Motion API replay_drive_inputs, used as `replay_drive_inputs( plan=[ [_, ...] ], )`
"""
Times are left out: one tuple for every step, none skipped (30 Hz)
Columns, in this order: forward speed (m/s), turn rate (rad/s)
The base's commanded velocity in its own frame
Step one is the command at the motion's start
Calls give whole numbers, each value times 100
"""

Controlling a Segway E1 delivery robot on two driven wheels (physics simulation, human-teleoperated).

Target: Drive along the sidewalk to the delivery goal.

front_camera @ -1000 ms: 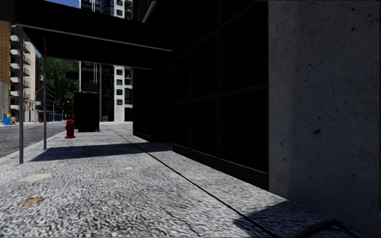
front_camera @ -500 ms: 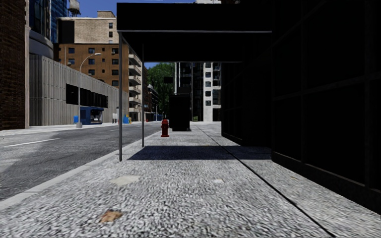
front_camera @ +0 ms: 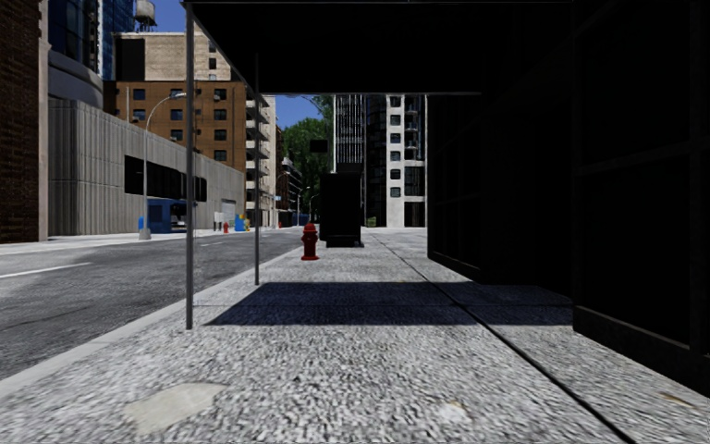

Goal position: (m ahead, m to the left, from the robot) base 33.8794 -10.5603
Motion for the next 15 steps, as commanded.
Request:
replay_drive_inputs(
  plan=[
    [200, 0],
    [200, 0],
    [200, 0],
    [200, 0],
    [200, 0],
    [200, 0],
    [200, 0],
    [200, 0],
    [200, -4],
    [200, -10],
    [200, -10],
    [200, -23],
    [200, -29],
    [200, -31],
    [200, -31]
  ],
)
